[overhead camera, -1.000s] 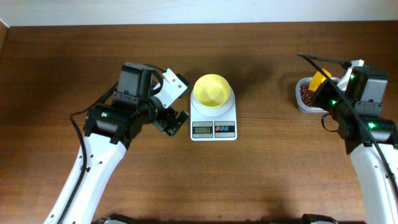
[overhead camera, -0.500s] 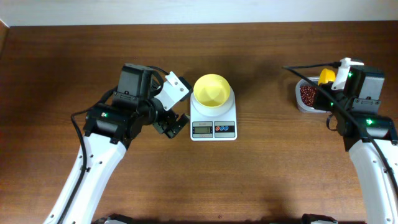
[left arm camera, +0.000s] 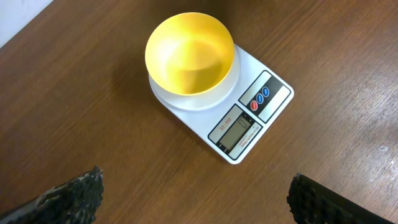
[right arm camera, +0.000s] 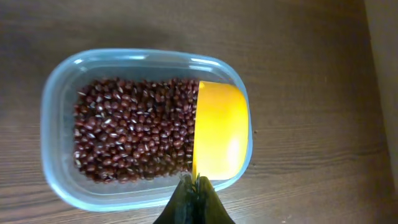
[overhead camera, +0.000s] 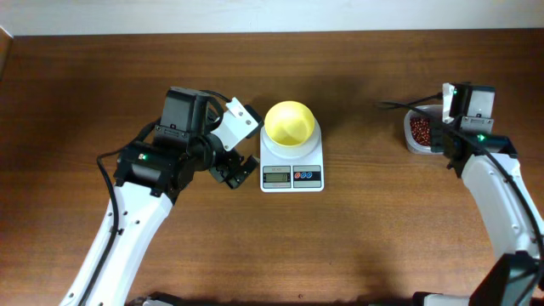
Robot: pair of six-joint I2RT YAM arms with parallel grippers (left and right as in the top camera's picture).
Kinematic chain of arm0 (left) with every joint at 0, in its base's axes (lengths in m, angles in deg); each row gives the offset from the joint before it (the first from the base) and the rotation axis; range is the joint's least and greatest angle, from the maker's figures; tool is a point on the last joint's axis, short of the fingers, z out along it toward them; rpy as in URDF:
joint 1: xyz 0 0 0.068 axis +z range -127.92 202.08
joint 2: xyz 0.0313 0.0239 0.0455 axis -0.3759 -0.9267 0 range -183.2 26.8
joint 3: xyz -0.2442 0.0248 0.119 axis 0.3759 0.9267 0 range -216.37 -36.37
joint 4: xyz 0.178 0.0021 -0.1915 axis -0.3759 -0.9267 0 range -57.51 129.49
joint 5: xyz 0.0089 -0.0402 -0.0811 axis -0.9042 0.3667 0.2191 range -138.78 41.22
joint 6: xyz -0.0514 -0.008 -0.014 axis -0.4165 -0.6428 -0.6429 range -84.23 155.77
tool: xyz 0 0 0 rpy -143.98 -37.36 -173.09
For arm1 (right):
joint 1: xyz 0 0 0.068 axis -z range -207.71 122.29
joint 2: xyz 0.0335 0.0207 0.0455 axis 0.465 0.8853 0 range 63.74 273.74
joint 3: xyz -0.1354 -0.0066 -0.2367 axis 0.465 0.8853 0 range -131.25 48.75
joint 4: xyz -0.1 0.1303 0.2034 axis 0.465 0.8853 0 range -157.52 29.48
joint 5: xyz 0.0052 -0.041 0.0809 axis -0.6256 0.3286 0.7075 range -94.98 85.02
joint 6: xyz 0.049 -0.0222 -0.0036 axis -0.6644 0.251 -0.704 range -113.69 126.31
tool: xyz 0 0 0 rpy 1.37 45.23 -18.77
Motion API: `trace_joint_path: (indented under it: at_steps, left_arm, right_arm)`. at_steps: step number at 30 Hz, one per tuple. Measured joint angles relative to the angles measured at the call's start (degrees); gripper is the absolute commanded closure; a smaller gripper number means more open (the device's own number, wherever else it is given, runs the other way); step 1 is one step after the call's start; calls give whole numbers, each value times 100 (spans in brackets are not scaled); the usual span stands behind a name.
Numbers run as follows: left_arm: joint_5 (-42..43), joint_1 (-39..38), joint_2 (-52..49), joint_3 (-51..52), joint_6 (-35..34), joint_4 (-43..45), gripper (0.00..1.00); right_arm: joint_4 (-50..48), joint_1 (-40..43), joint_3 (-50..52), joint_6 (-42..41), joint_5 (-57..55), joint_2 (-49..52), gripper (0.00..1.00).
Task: Scoop item into bowl and weigh 50g on scale
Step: 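Dip the scoop into the red beans and scoop with the right gripper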
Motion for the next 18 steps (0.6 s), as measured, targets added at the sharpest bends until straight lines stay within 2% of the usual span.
trace_joint_path:
  at_steps: [6, 18]
  left_arm:
    - [-2, 0, 0, 0, 0, 0, 1]
    - [-2, 0, 0, 0, 0, 0, 1]
  right_arm:
    - [2, 11, -2, -48, -33, 459, 96]
    - [245, 859, -44, -953, 2426, 557, 96]
